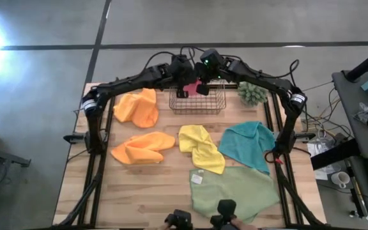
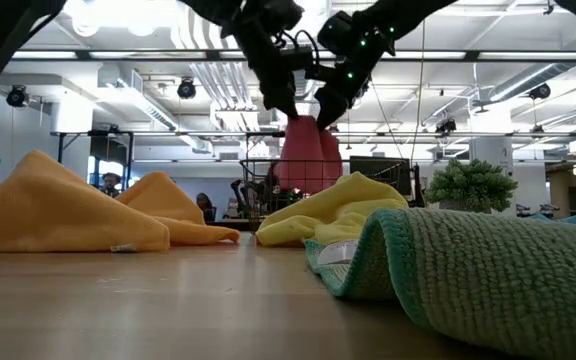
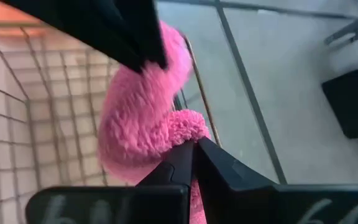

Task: Fold microfiber towels
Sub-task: Put the folded pink microfiber cloth into the gold wire basket

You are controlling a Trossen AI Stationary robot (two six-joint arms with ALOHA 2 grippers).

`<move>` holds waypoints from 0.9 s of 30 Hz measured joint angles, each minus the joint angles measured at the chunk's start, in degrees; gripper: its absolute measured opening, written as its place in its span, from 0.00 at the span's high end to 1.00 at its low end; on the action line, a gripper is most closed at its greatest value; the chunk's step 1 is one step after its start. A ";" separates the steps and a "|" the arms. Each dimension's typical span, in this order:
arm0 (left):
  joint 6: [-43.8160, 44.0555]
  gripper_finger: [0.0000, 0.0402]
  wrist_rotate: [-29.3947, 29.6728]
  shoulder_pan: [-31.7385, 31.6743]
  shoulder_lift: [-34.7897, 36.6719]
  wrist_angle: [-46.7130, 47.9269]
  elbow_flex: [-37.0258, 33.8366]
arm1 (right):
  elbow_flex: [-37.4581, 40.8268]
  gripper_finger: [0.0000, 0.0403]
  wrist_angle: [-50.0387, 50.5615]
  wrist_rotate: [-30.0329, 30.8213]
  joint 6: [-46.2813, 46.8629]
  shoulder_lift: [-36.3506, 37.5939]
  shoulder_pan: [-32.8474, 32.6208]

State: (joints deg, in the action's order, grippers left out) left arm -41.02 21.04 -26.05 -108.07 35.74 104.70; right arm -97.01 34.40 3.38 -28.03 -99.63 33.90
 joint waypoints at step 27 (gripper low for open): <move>-0.55 1.00 -5.32 -6.04 -8.26 -0.31 -1.32 | -0.11 0.98 -2.24 -3.89 -6.02 -7.28 5.83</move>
State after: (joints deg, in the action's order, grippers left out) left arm -41.57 15.73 -32.08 -116.33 35.43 103.37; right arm -97.12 32.16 -0.52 -34.05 -106.91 39.73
